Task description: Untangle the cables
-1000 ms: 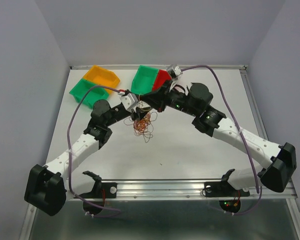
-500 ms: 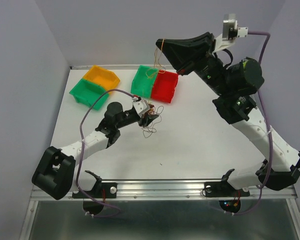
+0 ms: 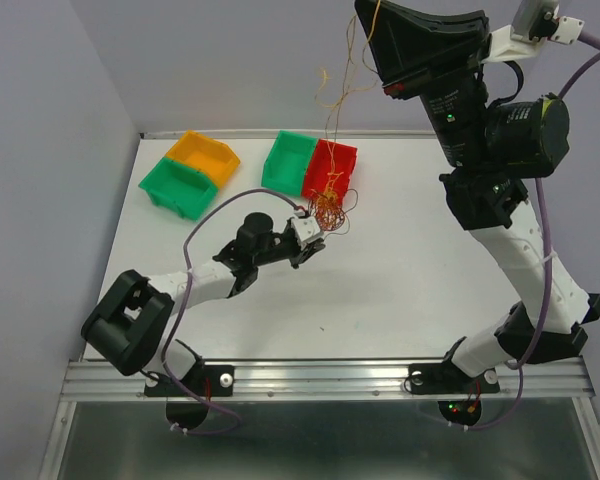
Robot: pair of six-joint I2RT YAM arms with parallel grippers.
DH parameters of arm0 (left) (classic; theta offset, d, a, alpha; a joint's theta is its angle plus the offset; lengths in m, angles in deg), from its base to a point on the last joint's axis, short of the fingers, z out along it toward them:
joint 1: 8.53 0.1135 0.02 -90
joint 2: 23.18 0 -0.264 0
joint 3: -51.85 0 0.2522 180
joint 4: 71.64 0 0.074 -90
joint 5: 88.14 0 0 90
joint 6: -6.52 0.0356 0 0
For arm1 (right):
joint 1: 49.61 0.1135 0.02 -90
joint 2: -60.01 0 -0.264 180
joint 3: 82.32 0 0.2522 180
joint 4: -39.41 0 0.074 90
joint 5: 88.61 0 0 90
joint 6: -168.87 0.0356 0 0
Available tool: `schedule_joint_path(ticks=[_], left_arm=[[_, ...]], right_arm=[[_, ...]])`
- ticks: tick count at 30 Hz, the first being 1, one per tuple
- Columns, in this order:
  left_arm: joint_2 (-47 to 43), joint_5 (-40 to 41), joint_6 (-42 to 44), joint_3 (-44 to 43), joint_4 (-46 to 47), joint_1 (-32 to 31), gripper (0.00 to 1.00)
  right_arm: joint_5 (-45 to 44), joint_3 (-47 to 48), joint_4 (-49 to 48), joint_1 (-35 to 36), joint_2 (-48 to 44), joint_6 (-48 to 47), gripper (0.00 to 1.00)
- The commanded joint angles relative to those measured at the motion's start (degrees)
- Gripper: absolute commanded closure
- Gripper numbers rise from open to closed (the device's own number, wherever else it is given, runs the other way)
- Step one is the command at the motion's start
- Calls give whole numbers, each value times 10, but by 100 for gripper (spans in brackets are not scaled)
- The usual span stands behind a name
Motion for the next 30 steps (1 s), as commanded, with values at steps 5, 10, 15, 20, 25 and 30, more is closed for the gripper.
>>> schedule_joint_path(ticks=[5, 10, 15, 20, 25, 30], left_arm=[[-112, 64, -1, 12, 11, 3, 36], [-219, 4, 4, 52, 16, 16, 20], [-259, -1, -9, 50, 17, 16, 16], [-239, -85, -27, 21, 22, 15, 25], [-194, -117, -35, -13, 22, 15, 75], [-181, -41, -17, -6, 4, 15, 100]], right_arm=[[-40, -118, -97, 4, -85, -24, 100], [-40, -167, -108, 4, -109, -32, 100], [-46, -188, -111, 5, -115, -7, 99], [-11, -189, -115, 5, -106, 28, 99], [-8, -187, -116, 4, -100, 37, 99], [-78, -200, -117, 4, -116, -1, 100]])
